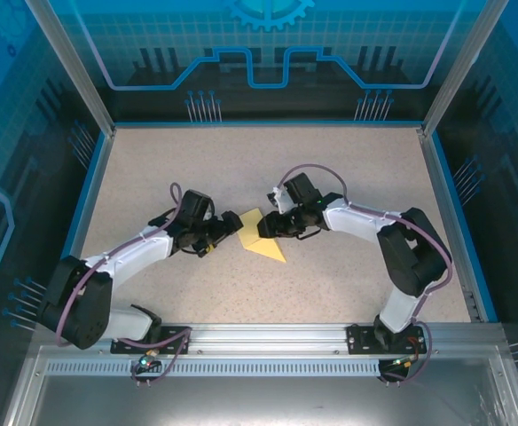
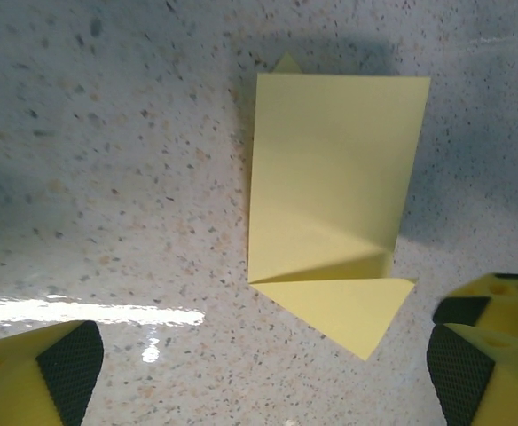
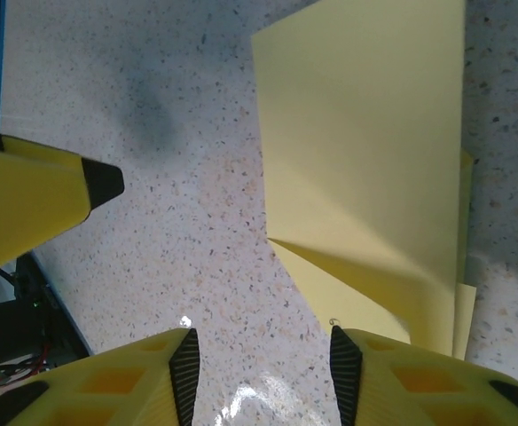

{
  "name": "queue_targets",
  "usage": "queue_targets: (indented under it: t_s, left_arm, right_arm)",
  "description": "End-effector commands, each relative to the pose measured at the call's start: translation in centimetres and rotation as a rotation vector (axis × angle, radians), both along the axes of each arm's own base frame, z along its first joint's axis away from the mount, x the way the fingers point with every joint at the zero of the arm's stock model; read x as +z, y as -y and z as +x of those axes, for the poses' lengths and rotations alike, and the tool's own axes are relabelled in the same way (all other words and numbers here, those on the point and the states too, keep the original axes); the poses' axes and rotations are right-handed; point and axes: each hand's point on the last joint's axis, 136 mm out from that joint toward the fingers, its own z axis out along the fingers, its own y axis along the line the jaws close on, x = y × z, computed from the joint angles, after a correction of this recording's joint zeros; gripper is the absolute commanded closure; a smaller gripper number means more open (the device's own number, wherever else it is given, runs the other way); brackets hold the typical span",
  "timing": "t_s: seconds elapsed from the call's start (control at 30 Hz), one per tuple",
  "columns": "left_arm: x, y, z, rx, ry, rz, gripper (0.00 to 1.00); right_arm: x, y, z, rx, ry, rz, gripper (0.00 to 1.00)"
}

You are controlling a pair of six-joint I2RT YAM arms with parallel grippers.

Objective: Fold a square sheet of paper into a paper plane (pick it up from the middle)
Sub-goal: Fold the wing for the fifth time at the center of the table.

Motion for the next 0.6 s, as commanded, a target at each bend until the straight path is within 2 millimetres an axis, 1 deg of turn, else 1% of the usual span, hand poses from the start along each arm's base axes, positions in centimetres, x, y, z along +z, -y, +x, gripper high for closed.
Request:
queue_targets:
  t_s: [0.0,0.13,0.3,0.4,0.5,0.57]
  left_arm:
    - [-0.1,1.6,-0.4,-0.004,-0.02,-0.087,0.03]
    - [-0.4,2.9,-0.4,-0.013,-0.045,-0.134,0.07]
    - [-1.3,4.4,-0.3,-0.016,-0.098,-0.186,0.2]
    - [-1.8,5.3,-0.2,-0.027,-0.116,-0.214,0.25]
    - [-2.1,6.0,0.0,-0.037,-0.125,-0.22,0.27]
    - [-2.3,6.4,0.1,-0.042,-0.133,-0.223,0.31]
  right_arm:
    - [-1.0,0.0,0.7,-0.011,-0.028,0.0,0.56]
    - [-2.6,0.2,0.9,0.004,-0.061,-0.025,0.58]
    - [-4.3,0.8,0.9,-0.007,-0.096,-0.048,0.58]
    - [-4.8,1.3,1.1,-0.026,-0.109,-0.043,0.58]
    - [-5.2,1.8,1.1,-0.039,-0.134,-0.031,0.58]
    - [-5.2,2.0,1.0,-0.048,-0.156,-0.014,0.59]
